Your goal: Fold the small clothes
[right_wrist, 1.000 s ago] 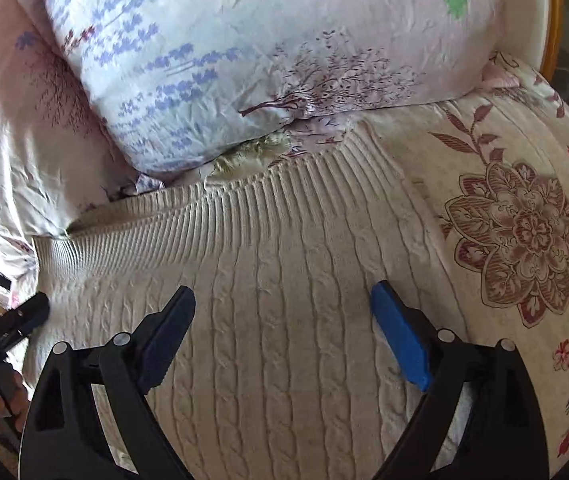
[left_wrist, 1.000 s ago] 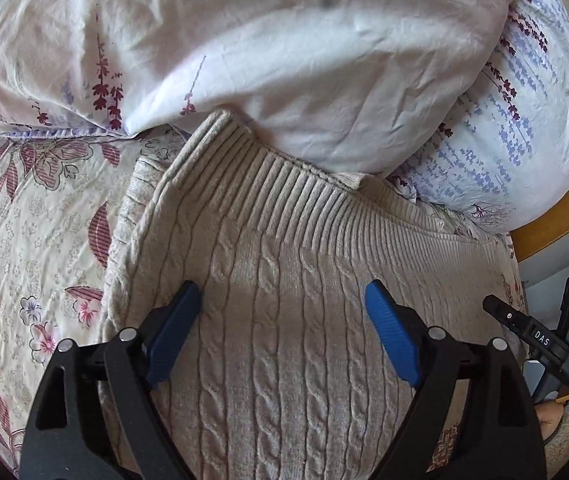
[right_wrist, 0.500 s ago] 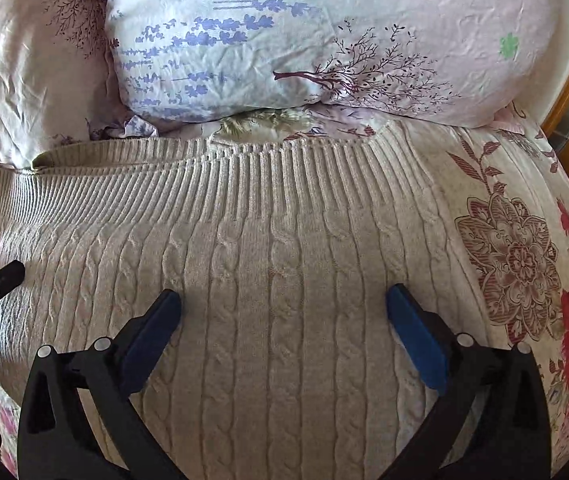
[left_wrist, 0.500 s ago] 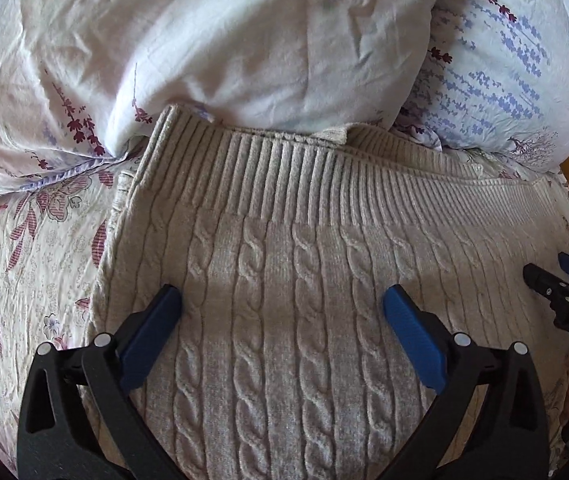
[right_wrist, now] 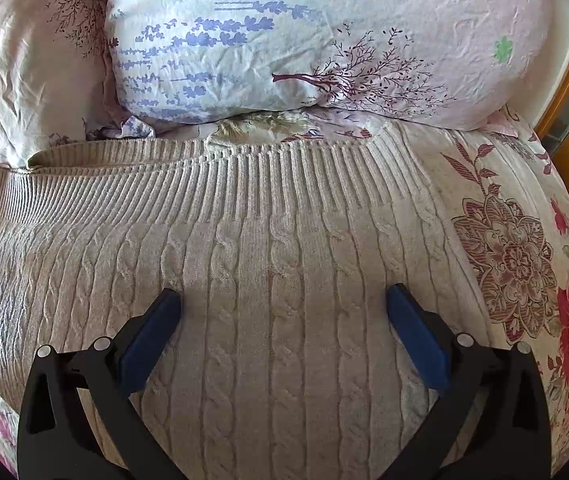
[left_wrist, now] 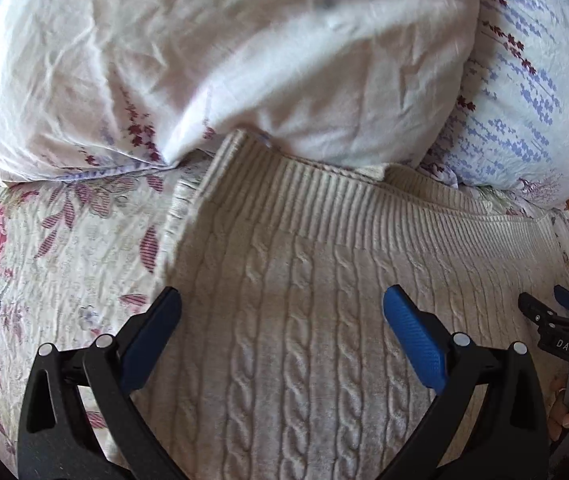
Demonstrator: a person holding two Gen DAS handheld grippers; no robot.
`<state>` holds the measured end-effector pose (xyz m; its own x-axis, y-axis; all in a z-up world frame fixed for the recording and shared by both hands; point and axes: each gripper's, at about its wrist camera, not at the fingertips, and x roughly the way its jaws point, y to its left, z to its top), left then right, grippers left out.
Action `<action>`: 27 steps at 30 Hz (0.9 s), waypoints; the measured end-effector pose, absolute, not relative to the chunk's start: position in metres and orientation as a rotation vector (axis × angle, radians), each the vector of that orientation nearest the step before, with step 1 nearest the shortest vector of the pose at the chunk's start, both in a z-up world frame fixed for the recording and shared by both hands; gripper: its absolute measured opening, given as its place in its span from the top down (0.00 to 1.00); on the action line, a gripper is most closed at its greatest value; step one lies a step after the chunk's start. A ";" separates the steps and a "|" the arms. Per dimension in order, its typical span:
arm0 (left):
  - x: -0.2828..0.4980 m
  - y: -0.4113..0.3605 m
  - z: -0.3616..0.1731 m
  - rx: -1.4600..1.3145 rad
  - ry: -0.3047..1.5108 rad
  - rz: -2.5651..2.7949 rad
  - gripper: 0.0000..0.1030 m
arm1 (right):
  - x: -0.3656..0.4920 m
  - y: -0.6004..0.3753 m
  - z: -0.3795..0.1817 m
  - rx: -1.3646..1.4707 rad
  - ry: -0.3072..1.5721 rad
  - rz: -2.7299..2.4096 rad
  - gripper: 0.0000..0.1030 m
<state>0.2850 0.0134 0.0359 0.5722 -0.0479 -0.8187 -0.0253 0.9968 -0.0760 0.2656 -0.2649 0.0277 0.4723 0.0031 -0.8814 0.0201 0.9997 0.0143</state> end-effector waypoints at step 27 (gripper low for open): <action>0.313 0.076 0.009 -0.299 1.092 -0.145 0.09 | 0.263 -0.265 0.034 0.016 1.112 -0.031 0.01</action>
